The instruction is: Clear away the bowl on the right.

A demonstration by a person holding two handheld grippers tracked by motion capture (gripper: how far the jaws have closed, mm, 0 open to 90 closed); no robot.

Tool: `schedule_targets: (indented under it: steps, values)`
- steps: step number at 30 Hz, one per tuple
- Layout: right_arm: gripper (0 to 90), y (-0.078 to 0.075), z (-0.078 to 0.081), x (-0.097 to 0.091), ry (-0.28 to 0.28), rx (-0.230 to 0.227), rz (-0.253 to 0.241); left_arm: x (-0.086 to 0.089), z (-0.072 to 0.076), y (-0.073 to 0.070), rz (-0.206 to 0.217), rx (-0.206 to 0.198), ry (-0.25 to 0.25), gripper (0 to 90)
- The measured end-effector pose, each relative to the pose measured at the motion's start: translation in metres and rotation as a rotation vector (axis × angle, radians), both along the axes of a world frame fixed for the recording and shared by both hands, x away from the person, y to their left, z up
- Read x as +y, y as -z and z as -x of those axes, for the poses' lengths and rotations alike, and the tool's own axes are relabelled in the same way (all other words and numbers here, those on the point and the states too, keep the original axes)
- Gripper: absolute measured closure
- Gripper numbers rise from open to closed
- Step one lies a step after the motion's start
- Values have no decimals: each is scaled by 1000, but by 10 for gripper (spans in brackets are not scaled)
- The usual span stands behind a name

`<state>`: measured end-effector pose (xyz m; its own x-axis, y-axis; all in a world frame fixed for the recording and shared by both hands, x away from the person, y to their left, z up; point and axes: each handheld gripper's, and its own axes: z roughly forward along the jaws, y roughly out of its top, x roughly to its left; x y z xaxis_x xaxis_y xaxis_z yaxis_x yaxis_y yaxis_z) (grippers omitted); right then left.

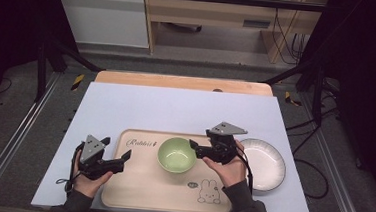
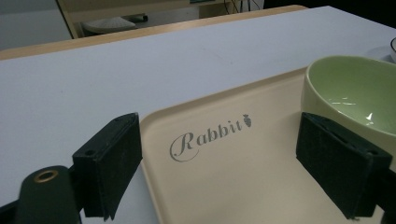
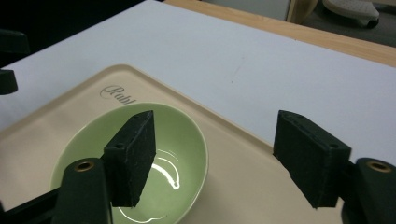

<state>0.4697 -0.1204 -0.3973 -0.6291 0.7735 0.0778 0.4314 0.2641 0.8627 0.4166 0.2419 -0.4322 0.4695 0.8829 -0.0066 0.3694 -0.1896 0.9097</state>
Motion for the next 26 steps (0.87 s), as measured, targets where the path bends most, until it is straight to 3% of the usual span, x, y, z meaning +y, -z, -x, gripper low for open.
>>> schedule_targets:
  steps: [4, 11, 26]
  values:
    - [241, -2, 5, -7, -5, -32, -24, 0, 0, 0, 3, -1, 0, 137]
    - [192, 2, 12, -19, -12, -68, -20, 1, 0, -1, 6, 0, 0, 133]
    - [171, 11, 24, -40, 1, -131, -60, 6, -1, -1, 13, 0, -14, 126]
